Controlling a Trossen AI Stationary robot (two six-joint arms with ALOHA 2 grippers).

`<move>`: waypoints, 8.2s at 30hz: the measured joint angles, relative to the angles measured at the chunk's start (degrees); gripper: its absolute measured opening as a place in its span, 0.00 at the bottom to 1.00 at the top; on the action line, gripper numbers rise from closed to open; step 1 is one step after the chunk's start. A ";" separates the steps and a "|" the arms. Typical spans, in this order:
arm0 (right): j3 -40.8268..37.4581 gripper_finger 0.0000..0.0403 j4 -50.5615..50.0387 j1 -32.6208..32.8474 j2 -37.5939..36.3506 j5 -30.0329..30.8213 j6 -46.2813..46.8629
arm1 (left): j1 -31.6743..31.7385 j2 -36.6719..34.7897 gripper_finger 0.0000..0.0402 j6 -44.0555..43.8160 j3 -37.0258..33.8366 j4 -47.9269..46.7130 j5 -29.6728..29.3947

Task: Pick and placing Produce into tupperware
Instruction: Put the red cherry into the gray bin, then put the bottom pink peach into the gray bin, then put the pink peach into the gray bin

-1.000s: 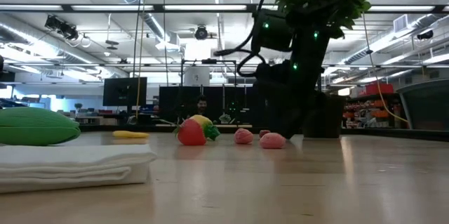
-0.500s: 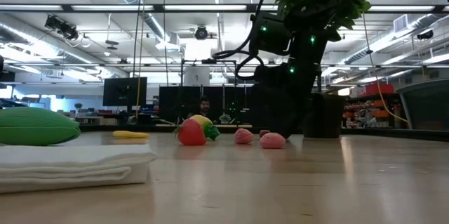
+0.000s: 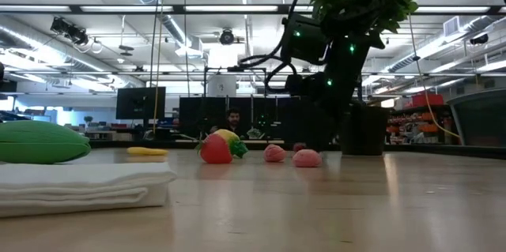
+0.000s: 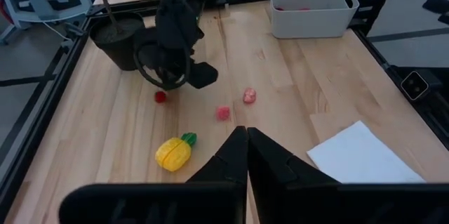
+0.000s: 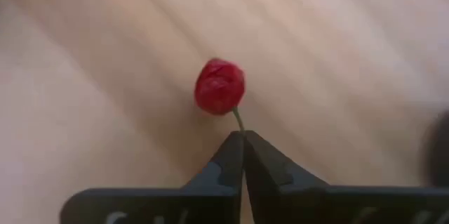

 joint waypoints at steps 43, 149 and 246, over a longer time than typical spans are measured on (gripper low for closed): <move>3.26 0.07 -37.41 52.57 -19.45 -28.68 59.97 | 0.00 0.02 0.04 -4.63 0.00 -1.40 -0.01; 3.24 0.07 -14.87 32.53 -23.79 -3.81 24.44 | 0.02 0.00 0.04 -5.83 -0.02 -1.47 0.00; 3.26 0.53 10.83 12.31 -1.45 -7.73 -9.19 | 0.02 0.00 0.03 -5.97 -0.02 -1.38 -0.02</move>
